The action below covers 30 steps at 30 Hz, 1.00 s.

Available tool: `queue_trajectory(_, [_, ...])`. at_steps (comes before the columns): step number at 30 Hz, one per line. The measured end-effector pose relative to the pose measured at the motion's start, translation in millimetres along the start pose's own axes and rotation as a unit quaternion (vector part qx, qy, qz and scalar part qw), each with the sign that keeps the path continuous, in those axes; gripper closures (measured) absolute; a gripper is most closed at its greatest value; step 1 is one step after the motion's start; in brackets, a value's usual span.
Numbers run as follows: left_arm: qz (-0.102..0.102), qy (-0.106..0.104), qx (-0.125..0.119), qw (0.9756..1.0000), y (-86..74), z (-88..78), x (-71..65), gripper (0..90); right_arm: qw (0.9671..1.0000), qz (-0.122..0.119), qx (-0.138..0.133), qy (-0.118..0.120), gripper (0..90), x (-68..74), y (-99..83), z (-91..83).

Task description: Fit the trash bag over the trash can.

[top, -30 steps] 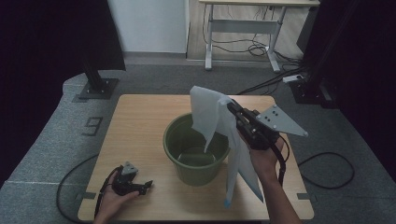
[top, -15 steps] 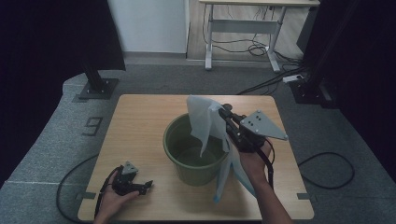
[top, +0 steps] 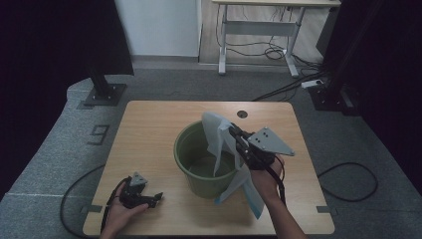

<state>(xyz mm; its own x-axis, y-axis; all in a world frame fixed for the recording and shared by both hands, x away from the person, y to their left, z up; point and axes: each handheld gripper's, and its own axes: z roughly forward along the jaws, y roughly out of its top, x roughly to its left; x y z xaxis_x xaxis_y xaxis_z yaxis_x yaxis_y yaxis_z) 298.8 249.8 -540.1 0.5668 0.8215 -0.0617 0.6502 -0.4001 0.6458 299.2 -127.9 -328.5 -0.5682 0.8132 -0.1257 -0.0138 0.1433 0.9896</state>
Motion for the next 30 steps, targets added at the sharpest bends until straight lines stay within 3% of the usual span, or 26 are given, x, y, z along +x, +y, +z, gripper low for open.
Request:
queue_trajectory(5, [0.0,-0.001,0.0,1.0,-0.1,-0.1,0.1,14.6,0.9999,-0.01,0.006,-0.002,88.6,5.1,-4.5,1.8])
queue_trajectory(13, [0.0,-0.001,0.0,1.0,0.0,-0.2,0.2,14.6,0.9998,0.005,0.018,0.004,88.7,4.3,-23.4,-4.1])
queue_trajectory(23, [0.0,0.001,0.001,1.0,0.2,0.1,-0.6,14.5,0.9982,0.014,0.045,0.037,88.6,19.1,-48.6,-7.7])
queue_trajectory(25, [0.0,0.001,0.001,1.0,0.2,0.1,-0.5,14.6,0.9978,0.007,0.053,0.04,88.6,25.3,-55.9,-7.0])
queue_trajectory(30, [0.0,0.001,0.0,1.0,0.1,0.2,-0.6,14.5,0.9975,0.015,0.056,0.041,88.5,27.8,-64.2,-9.1])
